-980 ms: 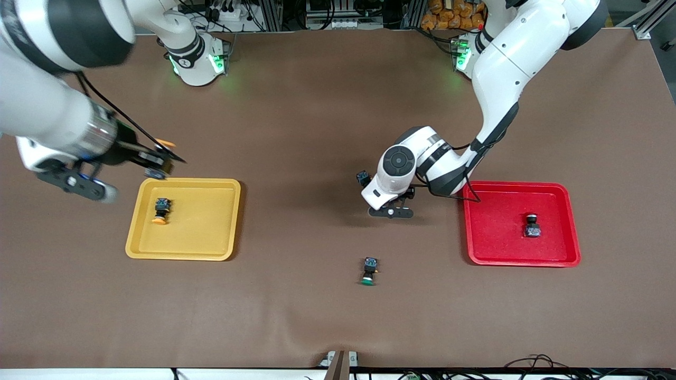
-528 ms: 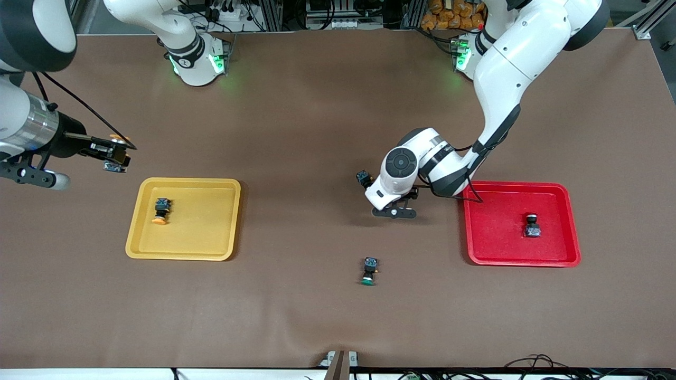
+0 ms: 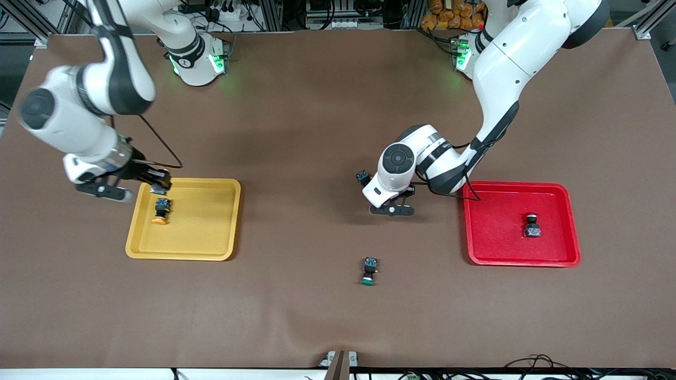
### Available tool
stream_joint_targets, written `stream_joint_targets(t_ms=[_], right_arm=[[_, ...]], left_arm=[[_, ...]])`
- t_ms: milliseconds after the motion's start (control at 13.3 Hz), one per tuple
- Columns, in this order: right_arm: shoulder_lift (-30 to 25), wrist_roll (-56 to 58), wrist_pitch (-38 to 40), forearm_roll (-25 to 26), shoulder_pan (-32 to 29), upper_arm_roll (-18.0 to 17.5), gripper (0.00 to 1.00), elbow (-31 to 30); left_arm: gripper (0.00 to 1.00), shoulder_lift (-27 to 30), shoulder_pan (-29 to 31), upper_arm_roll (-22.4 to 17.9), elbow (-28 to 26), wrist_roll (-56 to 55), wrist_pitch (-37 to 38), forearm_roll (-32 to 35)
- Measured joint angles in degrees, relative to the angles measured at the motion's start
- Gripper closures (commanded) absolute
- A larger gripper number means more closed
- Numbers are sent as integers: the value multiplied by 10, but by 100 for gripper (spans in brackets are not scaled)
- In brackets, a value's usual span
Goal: Place red and yellow buttons in trays
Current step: 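Carry the yellow button to the tray while the left gripper carries red, then release the yellow button in the tray while the left gripper releases red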
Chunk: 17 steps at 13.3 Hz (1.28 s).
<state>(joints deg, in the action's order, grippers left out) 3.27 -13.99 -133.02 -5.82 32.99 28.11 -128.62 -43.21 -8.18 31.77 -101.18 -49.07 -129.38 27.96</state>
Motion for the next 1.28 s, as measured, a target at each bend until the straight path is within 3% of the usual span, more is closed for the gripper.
stream_joint_targets(t_ms=[302, 603, 679, 754, 1056, 1282], right_arm=[[104, -3, -120, -3, 18, -5, 100, -17], [181, -3, -197, -56, 20, -30, 100, -12], [194, -3, -205, -60, 20, -36, 67, -9], [202, -3, -207, -63, 20, -39, 2, -6], [203, -3, -162, -65, 17, -38, 0, 18], [158, 36, -16, -65, -10, -34, 0, 69]], left_arm=[[88, 25, 34, 14, 8, 19, 35, -9], [87, 65, 209, 106, 23, 176, 136, -31], [87, 69, 252, 120, 23, 225, 151, -32], [87, 70, 287, 127, 23, 272, 157, -32], [87, 64, 333, 122, 21, 365, 158, -13], [86, 49, 343, 112, 21, 392, 137, 24]])
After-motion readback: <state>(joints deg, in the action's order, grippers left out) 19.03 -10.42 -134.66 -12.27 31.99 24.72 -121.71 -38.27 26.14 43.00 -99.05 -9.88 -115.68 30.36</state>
